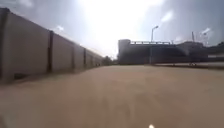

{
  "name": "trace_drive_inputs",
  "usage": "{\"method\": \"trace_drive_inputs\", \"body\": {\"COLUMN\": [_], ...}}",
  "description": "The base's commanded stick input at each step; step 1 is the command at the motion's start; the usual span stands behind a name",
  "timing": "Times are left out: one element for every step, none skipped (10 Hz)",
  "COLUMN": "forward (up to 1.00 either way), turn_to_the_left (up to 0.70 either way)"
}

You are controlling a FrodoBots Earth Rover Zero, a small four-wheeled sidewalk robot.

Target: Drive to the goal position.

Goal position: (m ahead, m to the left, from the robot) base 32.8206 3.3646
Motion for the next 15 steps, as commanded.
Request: {"method": "trace_drive_inputs", "body": {"forward": [1.0, 1.0, 1.0, 1.0, 1.0, 1.0, 1.0, 1.0, 1.0, 1.0, 1.0, 1.0, 1.0, 1.0, 1.0], "turn_to_the_left": [0.0, 0.0, 0.0, 0.0, 0.0, 0.0, 0.0, 0.0, 0.0, 0.0, 0.0, 0.0, 0.0, 0.0, 0.0]}}
